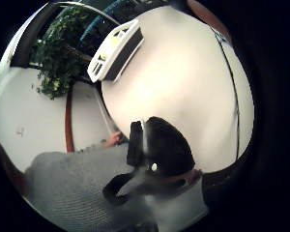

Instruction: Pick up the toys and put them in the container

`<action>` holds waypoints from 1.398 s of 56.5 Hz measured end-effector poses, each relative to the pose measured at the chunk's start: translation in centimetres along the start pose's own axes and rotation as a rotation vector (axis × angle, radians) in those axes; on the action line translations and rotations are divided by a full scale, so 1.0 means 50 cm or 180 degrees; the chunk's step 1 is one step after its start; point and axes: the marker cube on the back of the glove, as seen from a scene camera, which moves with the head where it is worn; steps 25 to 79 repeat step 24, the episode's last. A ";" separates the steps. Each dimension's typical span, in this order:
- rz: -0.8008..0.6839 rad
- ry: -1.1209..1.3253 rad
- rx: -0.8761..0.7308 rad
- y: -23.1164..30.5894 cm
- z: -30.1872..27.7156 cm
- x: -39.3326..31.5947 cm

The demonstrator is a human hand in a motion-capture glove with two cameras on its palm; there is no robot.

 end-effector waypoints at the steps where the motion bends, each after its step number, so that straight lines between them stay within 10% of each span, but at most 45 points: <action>1: 0.0025 -0.0043 -0.0016 0.018 0.008 0.000; 79: 0.0143 -0.0076 -0.0029 0.107 0.052 0.012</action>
